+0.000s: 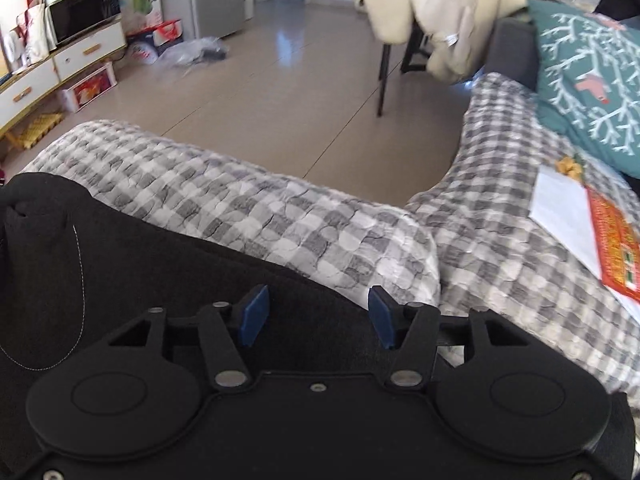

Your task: Fold clothes

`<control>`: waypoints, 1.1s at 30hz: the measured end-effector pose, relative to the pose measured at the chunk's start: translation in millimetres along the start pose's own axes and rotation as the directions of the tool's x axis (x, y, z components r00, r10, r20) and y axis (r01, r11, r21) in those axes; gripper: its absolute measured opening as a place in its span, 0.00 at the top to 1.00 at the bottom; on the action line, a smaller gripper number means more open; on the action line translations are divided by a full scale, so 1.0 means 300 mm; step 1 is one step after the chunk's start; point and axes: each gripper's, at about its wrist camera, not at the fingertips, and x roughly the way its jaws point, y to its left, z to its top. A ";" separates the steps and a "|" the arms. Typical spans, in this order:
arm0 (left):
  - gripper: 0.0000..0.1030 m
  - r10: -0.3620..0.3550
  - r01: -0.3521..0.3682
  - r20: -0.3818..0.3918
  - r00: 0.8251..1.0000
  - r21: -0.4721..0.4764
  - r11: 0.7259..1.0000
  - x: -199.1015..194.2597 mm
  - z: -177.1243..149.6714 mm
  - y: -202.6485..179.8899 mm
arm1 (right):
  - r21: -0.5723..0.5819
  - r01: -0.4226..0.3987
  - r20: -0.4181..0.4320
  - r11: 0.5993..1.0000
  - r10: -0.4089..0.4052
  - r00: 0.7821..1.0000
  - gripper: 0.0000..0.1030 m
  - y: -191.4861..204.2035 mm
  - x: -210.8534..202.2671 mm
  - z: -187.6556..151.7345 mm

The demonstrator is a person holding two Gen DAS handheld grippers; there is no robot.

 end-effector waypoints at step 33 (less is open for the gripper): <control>0.25 0.287 -0.304 -0.109 0.952 -0.202 0.931 -0.175 -0.077 -0.242 | 0.314 0.346 0.080 0.884 -0.387 0.918 0.36 0.115 -0.251 -0.070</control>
